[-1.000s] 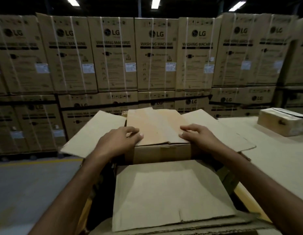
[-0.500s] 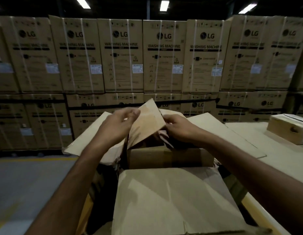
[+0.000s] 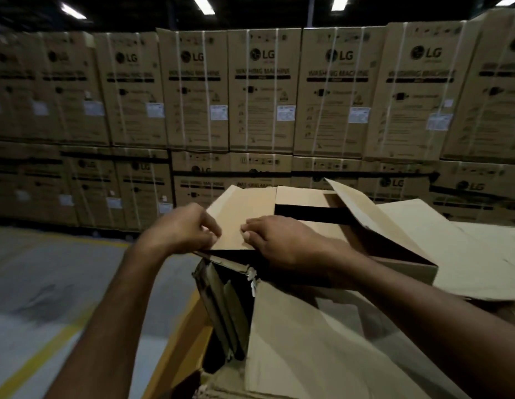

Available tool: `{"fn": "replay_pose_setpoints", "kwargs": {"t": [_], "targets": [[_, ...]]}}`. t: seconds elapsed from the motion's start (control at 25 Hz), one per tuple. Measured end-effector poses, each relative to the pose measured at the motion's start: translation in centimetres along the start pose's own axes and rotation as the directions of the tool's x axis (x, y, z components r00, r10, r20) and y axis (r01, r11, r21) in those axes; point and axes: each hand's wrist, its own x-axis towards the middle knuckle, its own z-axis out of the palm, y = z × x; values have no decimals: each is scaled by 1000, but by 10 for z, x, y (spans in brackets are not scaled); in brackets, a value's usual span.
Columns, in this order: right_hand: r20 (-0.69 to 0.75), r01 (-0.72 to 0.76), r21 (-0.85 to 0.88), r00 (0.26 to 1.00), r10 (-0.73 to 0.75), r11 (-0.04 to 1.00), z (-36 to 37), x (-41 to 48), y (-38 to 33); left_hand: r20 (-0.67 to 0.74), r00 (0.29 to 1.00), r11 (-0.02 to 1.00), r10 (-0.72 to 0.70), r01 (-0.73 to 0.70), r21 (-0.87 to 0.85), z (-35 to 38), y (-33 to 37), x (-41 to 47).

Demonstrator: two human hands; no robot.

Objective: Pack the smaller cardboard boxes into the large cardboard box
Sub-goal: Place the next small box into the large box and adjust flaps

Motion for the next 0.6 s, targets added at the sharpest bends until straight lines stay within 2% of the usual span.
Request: {"fn": "replay_pose_setpoints", "kwargs": {"t": [0.16, 0.24, 0.32, 0.4, 0.52, 0.6], "targets": [[16, -119, 79, 993, 118, 990, -14, -12, 12, -125, 986, 993, 112, -107, 48, 14, 25, 2], [-32, -202, -39, 979, 200, 979, -27, -32, 30, -135, 968, 977, 210, -212, -2, 19, 50, 4], [-150, -280, -272, 957, 247, 921, -37, -58, 48, -69, 945, 941, 321, -326, -95, 29, 87, 6], [-259, -337, -462, 936, 239, 820, -47, -80, 66, 38, 897, 893, 440, -432, -122, 46, 131, 14], [-396, -479, -495, 867, 302, 725, -75, -109, 97, 183, 793, 812, 581, -549, -196, 83, 196, 24], [-424, -585, -460, 806, 414, 668, -85, -130, 120, 230, 686, 718, 691, -689, -101, 109, 229, 23]]}}
